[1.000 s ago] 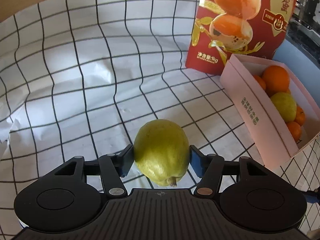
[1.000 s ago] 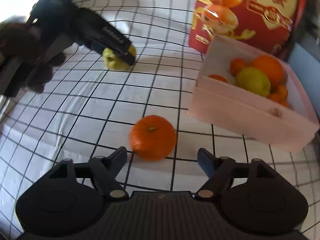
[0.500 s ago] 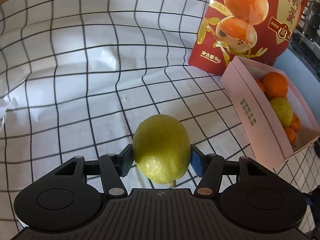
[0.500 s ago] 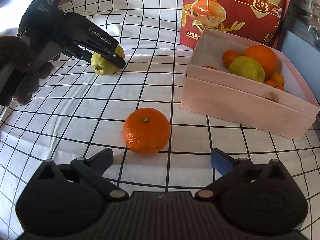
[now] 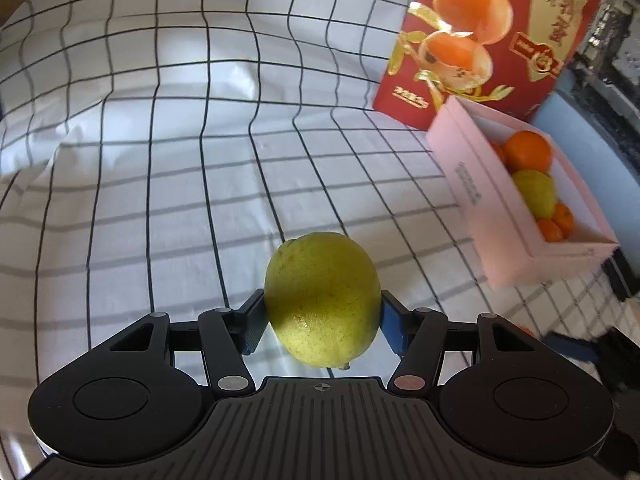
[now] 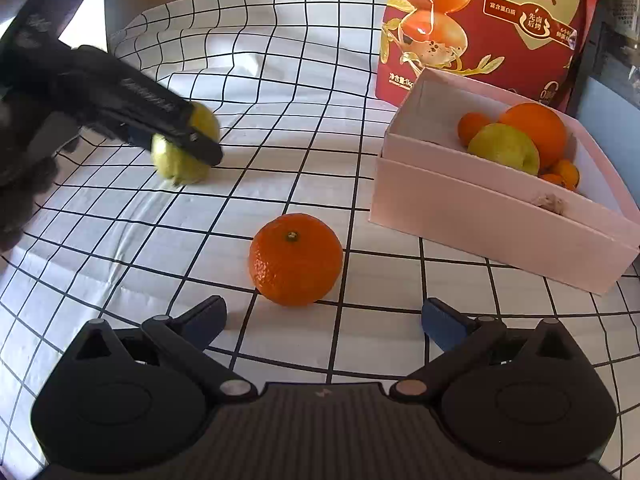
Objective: Organize fruits
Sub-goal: 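Lift the pear with the left tool while the right tool regrasps the mandarin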
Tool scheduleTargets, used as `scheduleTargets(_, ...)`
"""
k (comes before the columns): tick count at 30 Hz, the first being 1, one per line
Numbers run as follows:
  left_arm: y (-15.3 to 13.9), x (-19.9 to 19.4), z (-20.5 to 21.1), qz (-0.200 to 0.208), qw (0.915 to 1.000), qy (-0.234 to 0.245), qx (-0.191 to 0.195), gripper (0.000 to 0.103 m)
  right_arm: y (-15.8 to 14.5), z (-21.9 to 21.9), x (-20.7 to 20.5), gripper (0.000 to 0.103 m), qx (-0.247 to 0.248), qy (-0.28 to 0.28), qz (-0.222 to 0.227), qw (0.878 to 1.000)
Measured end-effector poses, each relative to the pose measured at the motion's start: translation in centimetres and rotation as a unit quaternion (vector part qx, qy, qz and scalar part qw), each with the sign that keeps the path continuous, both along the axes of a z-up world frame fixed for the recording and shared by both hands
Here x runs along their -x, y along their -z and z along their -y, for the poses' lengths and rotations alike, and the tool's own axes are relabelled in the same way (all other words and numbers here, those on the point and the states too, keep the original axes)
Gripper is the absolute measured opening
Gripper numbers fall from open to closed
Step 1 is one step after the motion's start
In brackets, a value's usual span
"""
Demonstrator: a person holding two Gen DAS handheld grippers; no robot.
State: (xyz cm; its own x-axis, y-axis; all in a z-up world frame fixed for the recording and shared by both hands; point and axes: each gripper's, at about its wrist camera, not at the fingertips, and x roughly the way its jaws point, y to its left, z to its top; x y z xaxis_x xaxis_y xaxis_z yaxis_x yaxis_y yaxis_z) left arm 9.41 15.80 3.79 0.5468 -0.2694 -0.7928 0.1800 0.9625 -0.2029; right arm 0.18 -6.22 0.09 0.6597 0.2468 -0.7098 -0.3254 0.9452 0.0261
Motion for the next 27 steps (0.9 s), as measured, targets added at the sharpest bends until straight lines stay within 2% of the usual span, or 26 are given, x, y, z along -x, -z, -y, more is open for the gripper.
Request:
scheduleTargets(5,-0.9,4.6,1.0,-0.009,0.9999,-0.005,0.008,0.064,-0.1,0.1,-0.1,0.102,0.001,-0.015,-0.006,1.000)
scheduleTargets(11,0.0,8.0,1.3,-0.037,0.9982,-0.035,0.031,0.064,-0.2,-0.4,-0.3,0.096,0.001,-0.039,-0.004,0.999)
scheduleTargets(17,0.4,9.2,0.9,-0.044,0.9970,-0.050,0.039,0.064,-0.5,-1.6,-1.2,0.087,0.000,-0.056,-0.004,0.998)
scheduleTargets(21,0.4,9.1,0.8,-0.045,0.9968,-0.052,0.042,0.064,-0.7,-2.3,-1.6,0.087,0.003,-0.059,-0.003,0.998)
scheduleTargets(27,0.5,8.9,0.8,-0.047,0.9961,-0.059,0.047,0.064,-0.9,-1.1,-1.5,0.087,0.016,-0.025,0.000,1.000)
